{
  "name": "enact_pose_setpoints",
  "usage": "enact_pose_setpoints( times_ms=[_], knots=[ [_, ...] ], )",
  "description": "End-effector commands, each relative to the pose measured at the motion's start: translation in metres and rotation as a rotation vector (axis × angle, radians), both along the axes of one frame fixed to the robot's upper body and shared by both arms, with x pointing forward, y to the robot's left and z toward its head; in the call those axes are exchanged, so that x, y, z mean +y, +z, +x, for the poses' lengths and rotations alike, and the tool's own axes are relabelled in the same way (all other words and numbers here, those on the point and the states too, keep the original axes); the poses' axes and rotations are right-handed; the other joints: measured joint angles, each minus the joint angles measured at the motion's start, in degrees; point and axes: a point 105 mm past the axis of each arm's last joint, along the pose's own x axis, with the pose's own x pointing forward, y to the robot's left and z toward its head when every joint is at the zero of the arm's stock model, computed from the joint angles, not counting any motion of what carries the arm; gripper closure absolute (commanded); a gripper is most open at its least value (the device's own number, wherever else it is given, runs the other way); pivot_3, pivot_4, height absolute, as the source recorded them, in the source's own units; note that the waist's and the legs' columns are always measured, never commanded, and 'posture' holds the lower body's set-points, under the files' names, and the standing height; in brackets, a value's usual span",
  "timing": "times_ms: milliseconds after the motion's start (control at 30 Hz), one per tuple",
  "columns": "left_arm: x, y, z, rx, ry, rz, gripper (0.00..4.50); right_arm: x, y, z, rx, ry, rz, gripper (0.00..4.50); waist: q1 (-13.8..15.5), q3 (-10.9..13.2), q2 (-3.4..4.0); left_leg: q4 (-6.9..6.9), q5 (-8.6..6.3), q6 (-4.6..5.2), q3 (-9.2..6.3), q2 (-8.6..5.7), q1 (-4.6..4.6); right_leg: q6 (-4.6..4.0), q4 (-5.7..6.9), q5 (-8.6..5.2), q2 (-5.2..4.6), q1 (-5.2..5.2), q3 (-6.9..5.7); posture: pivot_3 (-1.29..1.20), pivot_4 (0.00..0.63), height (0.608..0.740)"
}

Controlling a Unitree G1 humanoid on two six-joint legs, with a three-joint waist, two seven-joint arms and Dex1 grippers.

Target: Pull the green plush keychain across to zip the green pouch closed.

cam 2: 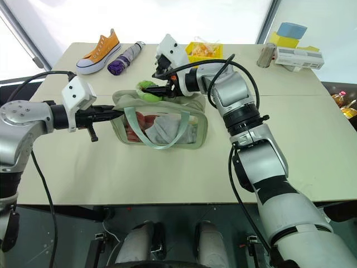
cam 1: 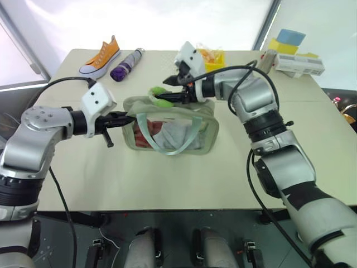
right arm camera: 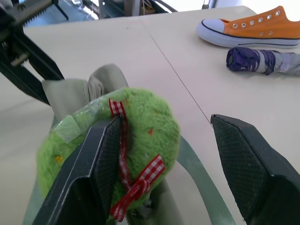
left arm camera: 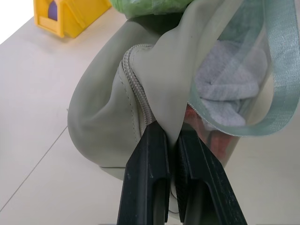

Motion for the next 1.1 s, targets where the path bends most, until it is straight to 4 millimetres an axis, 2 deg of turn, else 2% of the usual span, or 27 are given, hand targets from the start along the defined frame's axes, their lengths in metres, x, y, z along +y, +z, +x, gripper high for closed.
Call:
enact_pose_setpoints(
  times_ms=[33, 100, 133, 200, 333, 367, 467, 633, 733, 833, 900, 967, 1033, 1100],
  knots=[
    [0.002, 0.006, -0.004, -0.034, 0.004, 0.012, 4.5, -0.002, 0.002, -0.006, -0.01, 0.037, -0.026, 1.36, -0.01, 0.0, 0.0, 0.0, 0.0, 0.0, -0.01, 0.0, 0.0, 0.0, 0.01, 0.0, 0.0, 0.0, 0.0, 0.0, 0.15, 0.74],
    [0.002, 0.006, -0.004, -0.037, 0.006, 0.014, 4.5, -0.001, 0.002, -0.006, -0.013, 0.04, -0.022, 1.36, 0.0, 0.0, 0.0, 0.0, 0.0, 0.0, -0.01, 0.01, 0.03, 0.0, 0.02, 0.0, 0.0, 0.03, 0.0, 0.0, 0.15, 0.74],
    [0.002, 0.006, -0.004, -0.038, 0.006, 0.014, 4.5, -0.001, 0.003, -0.007, -0.009, 0.043, -0.015, 1.58, 0.0, 0.0, 0.0, 0.0, 0.0, 0.0, -0.01, 0.01, 0.04, 0.0, 0.02, 0.0, 0.0, 0.03, 0.0, 0.0, 0.15, 0.74],
    [0.002, 0.006, -0.003, -0.04, 0.007, 0.012, 4.5, 0.0, 0.005, -0.008, -0.011, 0.049, -0.007, 2.21, -0.01, 0.0, 0.0, 0.0, 0.0, 0.0, -0.01, 0.01, 0.04, 0.0, 0.01, 0.0, 0.0, 0.03, 0.0, 0.0, 0.15, 0.74],
    [0.001, 0.006, 0.0, -0.046, 0.004, 0.013, 4.5, -0.005, 0.01, -0.009, -0.026, 0.056, -0.005, 4.27, 0.0, 0.0, 0.0, 0.0, 0.0, 0.0, -0.01, 0.01, 0.04, 0.0, 0.01, 0.0, 0.0, 0.03, 0.0, 0.0, 0.15, 0.74],
    [0.0, 0.007, 0.001, -0.048, 0.003, 0.012, 4.5, -0.009, 0.013, -0.01, -0.034, 0.054, -0.007, 4.48, 0.05, 0.0, 0.0, 0.0, 0.0, 0.0, -0.01, 0.01, 0.04, 0.0, 0.01, 0.0, 0.0, 0.03, 0.0, 0.0, 0.15, 0.74],
    [0.0, 0.007, 0.003, -0.052, 0.003, 0.011, 4.5, -0.03, 0.026, -0.008, -0.112, -0.012, -0.041, 4.48, 0.27, 0.0, 0.0, 0.0, 0.0, 0.0, -0.01, 0.0, 0.01, 0.0, 0.0, 0.0, -0.01, 0.02, 0.0, 0.0, 0.15, 0.74],
    [0.006, 0.006, 0.005, -0.051, 0.014, 0.014, 4.5, -0.09, 0.051, -0.004, -0.266, -0.193, -0.149, 4.48, 0.28, 0.01, 0.01, 0.0, 0.0, 0.0, -0.02, 0.0, 0.01, 0.0, 0.0, 0.0, -0.03, 0.01, 0.0, 0.0, 0.15, 0.74],
    [0.005, 0.003, 0.006, -0.044, 0.016, 0.01, 4.5, -0.127, 0.053, -0.005, -0.337, -0.31, -0.253, 4.48, 0.14, 0.0, 0.01, 0.0, 0.0, 0.0, -0.01, 0.0, 0.03, 0.0, -0.02, 0.0, -0.03, 0.02, 0.0, 0.0, 0.15, 0.74],
    [0.003, 0.0, 0.005, -0.033, 0.004, 0.01, 4.5, -0.155, 0.049, -0.006, -0.375, -0.4, -0.342, 4.48, 0.09, 0.01, 0.02, -0.01, 0.0, 0.0, -0.01, 0.0, 0.03, 0.0, -0.02, 0.0, -0.03, 0.01, 0.0, 0.0, 0.15, 0.74],
    [0.002, -0.001, 0.006, -0.031, -0.001, 0.01, 4.5, -0.175, 0.04, -0.004, -0.375, -0.473, -0.39, 4.48, 0.06, 0.01, 0.02, -0.01, 0.0, 0.0, 0.03, 0.0, 0.04, 0.0, -0.02, 0.0, -0.03, 0.0, 0.01, 0.0, 0.15, 0.74],
    [0.001, -0.001, 0.007, -0.03, -0.008, 0.01, 4.5, -0.193, 0.018, -0.002, -0.366, -0.528, -0.469, 4.48, 0.23, 0.0, 0.01, -0.01, 0.0, 0.0, 0.02, 0.01, 0.04, 0.0, -0.02, 0.0, -0.02, -0.01, 0.01, 0.0, 0.15, 0.74],
    [-0.002, -0.001, 0.008, -0.029, -0.015, 0.012, 4.5, -0.199, -0.012, 0.0, -0.309, -0.55, -0.48, 4.48, 0.33, -0.01, 0.0, 0.0, 0.0, 0.0, 0.01, 0.0, 0.03, 0.0, -0.04, 0.0, -0.03, 0.03, 0.0, 0.0, 0.15, 0.74],
    [-0.003, -0.001, 0.008, -0.029, -0.021, 0.014, 4.5, -0.196, -0.038, -0.001, -0.239, -0.551, -0.449, 4.48, 0.29, -0.01, -0.02, 0.02, 0.0, 0.0, 0.02, -0.02, 0.06, 0.0, -0.06, 0.0, -0.03, 0.11, 0.0, 0.0, 0.15, 0.74]
  ],
)
